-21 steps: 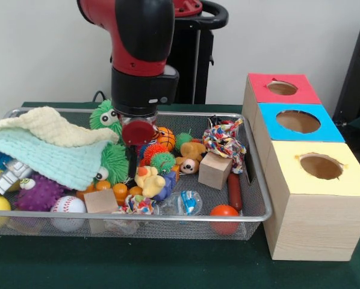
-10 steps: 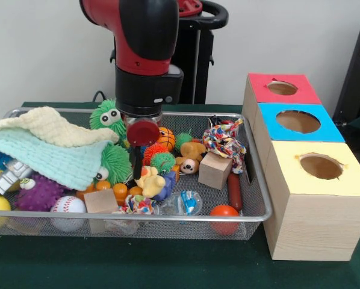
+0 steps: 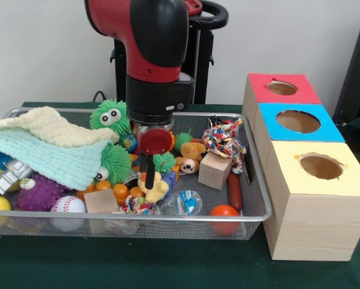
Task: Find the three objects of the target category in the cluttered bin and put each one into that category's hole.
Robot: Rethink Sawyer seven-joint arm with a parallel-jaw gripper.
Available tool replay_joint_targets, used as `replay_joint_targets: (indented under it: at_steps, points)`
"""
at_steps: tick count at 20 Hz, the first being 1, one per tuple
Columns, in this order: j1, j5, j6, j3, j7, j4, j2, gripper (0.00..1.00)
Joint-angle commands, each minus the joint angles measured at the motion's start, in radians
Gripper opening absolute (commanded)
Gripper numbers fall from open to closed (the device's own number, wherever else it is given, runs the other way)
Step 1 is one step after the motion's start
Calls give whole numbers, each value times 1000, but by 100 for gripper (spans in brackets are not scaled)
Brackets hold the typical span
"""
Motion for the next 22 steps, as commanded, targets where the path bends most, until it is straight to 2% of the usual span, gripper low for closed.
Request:
replay_joint_targets:
  at_steps: [1,8,15,18,22]
  points:
    - [-36,-38,-93,142,192,38,19,100]
    - [-37,-43,-114,155,201,31,30,100]
    - [-12,-24,-88,128,205,40,9,100]
    - [23,-3,-68,84,201,19,25,100]
    - [99,43,-31,-21,205,-17,51,100]
